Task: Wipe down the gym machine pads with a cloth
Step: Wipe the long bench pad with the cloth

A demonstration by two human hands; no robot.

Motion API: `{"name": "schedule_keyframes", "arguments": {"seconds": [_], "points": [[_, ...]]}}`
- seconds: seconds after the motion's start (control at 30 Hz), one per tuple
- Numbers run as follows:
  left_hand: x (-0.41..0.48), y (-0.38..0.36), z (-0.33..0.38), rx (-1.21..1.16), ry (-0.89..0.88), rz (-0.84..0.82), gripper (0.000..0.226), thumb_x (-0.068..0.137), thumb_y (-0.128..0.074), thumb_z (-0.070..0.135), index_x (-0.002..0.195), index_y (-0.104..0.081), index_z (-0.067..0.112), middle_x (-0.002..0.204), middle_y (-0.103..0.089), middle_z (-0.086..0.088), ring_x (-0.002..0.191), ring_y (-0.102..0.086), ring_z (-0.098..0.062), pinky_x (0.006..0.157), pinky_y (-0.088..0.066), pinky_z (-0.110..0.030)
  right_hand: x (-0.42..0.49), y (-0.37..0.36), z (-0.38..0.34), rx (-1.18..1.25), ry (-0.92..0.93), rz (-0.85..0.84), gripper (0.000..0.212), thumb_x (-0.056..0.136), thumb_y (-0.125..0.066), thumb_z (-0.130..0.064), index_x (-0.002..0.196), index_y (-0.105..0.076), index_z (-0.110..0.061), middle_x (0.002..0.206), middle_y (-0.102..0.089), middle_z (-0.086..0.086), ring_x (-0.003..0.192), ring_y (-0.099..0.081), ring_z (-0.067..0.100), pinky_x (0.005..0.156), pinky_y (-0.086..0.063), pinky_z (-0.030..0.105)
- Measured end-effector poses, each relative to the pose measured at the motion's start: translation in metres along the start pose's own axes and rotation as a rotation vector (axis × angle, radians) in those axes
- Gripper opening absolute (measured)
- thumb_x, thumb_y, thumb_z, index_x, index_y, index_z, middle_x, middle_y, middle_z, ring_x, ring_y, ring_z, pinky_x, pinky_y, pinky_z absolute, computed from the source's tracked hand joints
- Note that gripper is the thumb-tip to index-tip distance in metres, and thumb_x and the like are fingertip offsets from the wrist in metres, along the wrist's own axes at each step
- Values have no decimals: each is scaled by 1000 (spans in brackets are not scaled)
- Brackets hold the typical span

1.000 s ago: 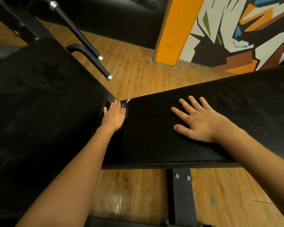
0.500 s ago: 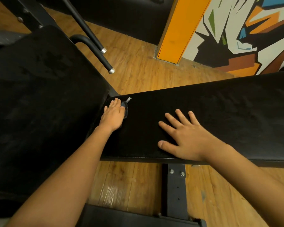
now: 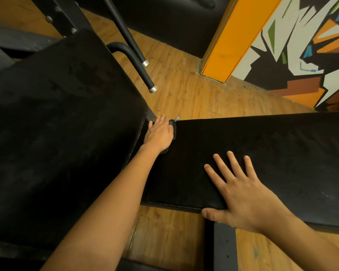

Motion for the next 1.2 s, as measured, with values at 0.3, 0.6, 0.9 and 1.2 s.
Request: {"name": "schedule_keyframes", "arguments": {"seconds": [0.3, 0.6, 0.9, 1.2], "points": [[-16, -6, -8, -94, 46, 12, 58, 109, -21, 30, 163, -10, 11, 171, -4, -5, 157, 0, -18, 126, -1, -42, 1, 2, 0, -21, -11, 13, 102, 88, -30, -89, 150, -49, -11, 154, -45, 23, 142, -38, 52, 106, -38, 74], [-17, -4, -2, -66, 46, -7, 56, 110, -20, 27, 162, -14, 10, 171, -6, -5, 157, -2, -18, 127, -3, -41, 2, 2, -5, 0, 29, -48, 107, 86, -17, -93, 159, -32, -15, 163, -27, 21, 150, -21, 51, 115, -23, 73], [-54, -5, -4, -108, 65, -54, 57, 110, -22, 30, 163, -10, 13, 171, -1, -2, 157, 1, -16, 127, -5, -42, -1, -1, -4, -14, 39, -92, 110, 78, -2, -95, 161, 14, -23, 168, 18, 13, 152, 21, 43, 122, 9, 65], [-126, -7, -6, -96, 87, -140, 59, 110, -26, 38, 163, -6, 21, 171, 3, 7, 156, 2, -9, 126, -7, -39, 0, 0, -5, -27, 38, -85, 110, 82, -5, -94, 163, 10, -22, 170, 14, 14, 153, 18, 45, 122, 5, 67]]}}
Point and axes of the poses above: each hand's wrist, its own x-axis towards the middle knuckle, its own y-axis out of the back of the hand, z = x × y, the point moved 10 cm from there along x, towards the middle knuckle
